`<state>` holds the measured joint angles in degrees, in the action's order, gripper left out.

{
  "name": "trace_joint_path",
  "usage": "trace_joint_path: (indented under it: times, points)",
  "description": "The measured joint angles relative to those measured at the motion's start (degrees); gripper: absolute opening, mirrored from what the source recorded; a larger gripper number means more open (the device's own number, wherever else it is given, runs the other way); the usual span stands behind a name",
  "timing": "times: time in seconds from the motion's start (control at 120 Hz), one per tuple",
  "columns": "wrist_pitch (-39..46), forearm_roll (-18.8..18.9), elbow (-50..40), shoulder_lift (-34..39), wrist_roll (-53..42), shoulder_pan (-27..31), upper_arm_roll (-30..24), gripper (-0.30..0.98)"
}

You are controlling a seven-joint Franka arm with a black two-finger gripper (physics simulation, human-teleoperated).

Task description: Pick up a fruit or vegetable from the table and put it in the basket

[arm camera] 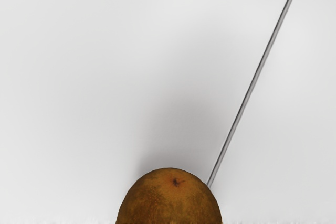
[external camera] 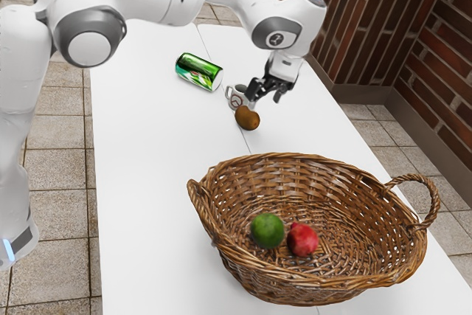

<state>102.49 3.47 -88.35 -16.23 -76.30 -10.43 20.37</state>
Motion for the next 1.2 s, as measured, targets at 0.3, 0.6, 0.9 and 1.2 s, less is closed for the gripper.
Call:
trace_joint_path:
  times: [0.3, 0.6, 0.9, 1.2]
  points:
    - [0.79, -2.47, 0.01, -3.30, -2.26, 3.52, -0.27, 0.69]
    - [1.52, -4.11, 0.00, -5.45, -3.71, 4.26, -0.60, 0.69]
    - [2.74, -4.85, 0.14, -7.54, -4.59, 6.19, -0.60, 0.69]
    - [3.93, -5.64, 0.17, -8.79, -5.15, 7.68, -0.61, 0.65]
